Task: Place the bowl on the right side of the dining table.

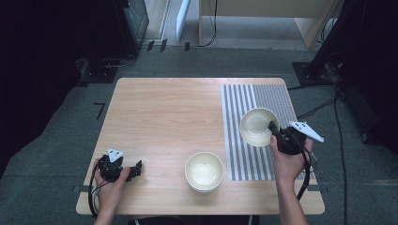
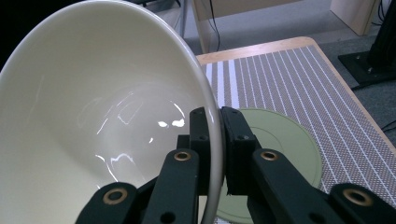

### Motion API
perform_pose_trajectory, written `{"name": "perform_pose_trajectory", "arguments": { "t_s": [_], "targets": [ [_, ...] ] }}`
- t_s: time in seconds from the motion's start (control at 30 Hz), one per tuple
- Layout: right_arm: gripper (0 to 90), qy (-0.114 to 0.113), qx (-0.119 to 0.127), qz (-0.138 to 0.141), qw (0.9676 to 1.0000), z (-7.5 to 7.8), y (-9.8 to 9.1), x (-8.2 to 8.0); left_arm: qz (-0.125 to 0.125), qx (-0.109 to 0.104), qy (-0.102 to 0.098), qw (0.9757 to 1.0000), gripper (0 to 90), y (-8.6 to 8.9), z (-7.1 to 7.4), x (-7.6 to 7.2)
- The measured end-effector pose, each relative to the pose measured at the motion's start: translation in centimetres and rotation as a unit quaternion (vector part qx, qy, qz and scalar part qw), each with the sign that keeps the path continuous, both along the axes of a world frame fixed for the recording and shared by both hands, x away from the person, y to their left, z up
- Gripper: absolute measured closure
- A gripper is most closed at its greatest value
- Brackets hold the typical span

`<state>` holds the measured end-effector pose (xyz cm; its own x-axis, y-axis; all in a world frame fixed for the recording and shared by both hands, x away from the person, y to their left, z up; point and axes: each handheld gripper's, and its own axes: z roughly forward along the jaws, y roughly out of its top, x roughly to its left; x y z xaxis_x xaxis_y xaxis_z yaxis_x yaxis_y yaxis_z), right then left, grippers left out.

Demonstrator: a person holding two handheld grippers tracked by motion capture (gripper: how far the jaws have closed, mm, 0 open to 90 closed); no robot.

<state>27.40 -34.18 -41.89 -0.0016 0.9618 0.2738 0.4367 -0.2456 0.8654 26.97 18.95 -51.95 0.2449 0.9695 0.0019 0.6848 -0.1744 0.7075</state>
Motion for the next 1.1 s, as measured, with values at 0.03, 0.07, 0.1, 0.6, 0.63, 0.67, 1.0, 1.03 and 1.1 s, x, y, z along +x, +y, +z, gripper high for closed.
{"name": "perform_pose_trajectory", "arguments": {
  "t_s": [0.03, 0.07, 0.1, 0.6, 0.63, 0.67, 1.0, 1.03, 1.1],
  "targets": [
    [84.8, 0.002, 0.001, -0.001, 1.0, 0.0, -0.1, 0.1, 0.0, 0.0, 0.0, 1.0, 0.0, 0.0, 0.0, 0.0],
    [84.8, 0.003, 0.002, -0.001, 1.0, 0.0, -0.1, 0.3, 0.0, 0.0, 0.0, 1.0, 0.0, 0.0, 0.0, 0.0],
    [84.8, 0.004, 0.004, -0.002, 1.0, 0.0, -0.2, 0.4, 0.0, 0.0, 0.0, 1.0, 0.0, 0.0, 0.0, 0.0],
    [84.8, 0.032, 0.002, -0.009, 0.9995, -0.1, -0.9, 2.2, 0.0, 0.0, 0.0, 1.0, 0.0, 0.0, 0.0, 0.0],
    [84.8, 0.035, 0.002, -0.01, 0.9993, -0.2, -1.0, 2.4, 0.0, 0.0, 0.0, 1.0, 0.0, 0.0, 0.0, 0.0],
    [84.8, 0.037, 0.001, -0.011, 0.9993, -0.3, -1.0, 2.5, 0.0, 0.0, 0.0, 1.0, 0.0, 0.0, 0.0, 0.0],
    [84.8, 0.057, 0.011, -0.016, 0.9982, -0.9, -1.6, 3.3, 0.0, 0.0, 0.0, 1.0, 0.0, 0.0, 0.0, 0.0],
    [84.8, 0.06, 0.011, -0.016, 0.998, -1.0, -1.6, 3.4, 0.0, 0.0, 0.0, 1.0, 0.0, 0.0, 0.0, 0.0],
    [84.8, 0.064, 0.011, -0.017, 0.9978, -1.2, -1.6, 3.6, 0.0, 0.0, 0.0, 1.0, 0.0, 0.0, 0.0, 0.0]
  ]
}}
